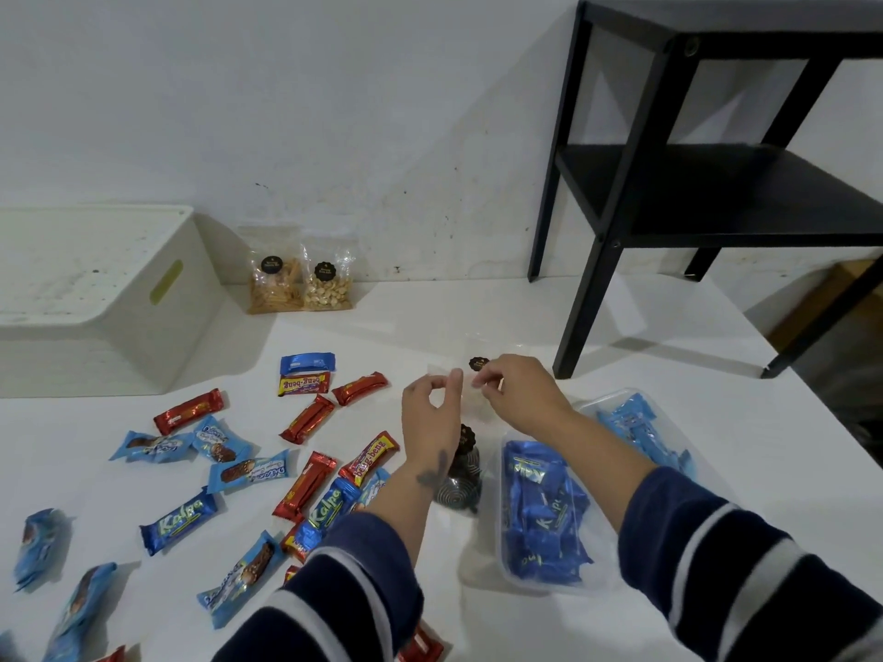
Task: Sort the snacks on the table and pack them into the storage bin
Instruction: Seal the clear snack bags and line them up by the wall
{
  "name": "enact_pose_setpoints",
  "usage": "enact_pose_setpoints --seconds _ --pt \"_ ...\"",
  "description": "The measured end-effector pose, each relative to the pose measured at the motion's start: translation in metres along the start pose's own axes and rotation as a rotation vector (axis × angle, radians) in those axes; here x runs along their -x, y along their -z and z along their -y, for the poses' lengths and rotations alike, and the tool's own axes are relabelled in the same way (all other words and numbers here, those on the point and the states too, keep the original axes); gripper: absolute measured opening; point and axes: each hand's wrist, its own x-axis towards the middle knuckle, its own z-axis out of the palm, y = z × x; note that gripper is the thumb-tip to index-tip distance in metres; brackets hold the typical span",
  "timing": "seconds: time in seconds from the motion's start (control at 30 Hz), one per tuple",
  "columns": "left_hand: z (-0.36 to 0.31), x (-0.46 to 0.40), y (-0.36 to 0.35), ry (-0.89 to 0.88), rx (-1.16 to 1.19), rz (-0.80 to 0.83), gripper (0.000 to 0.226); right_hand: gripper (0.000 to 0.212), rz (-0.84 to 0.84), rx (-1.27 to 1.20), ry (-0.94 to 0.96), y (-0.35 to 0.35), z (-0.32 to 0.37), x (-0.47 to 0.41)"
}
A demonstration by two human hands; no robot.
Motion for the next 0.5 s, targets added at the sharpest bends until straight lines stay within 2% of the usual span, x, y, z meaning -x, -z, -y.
enact_pose_setpoints --seconds 0.1,0.3,0.5 --pt "0.0037 -0.0025 -0.0021 0.008 0.015 -0.024 0.021 0.019 0.002 -0.041 -0.006 -0.0010 -0.0042 0.0040" --pt "0.0003 -0.0027 -0.0017 0.064 0.017 -0.034 0.020 0.017 -0.007 -0.176 -0.034 -0.0019 -0.0035 0.0064" --pt "-0.0007 0.0024 0.0017 0.065 0.041 -0.027 0.017 0.017 0.026 -0.275 -0.176 -0.0056 -0.0034 0.0017"
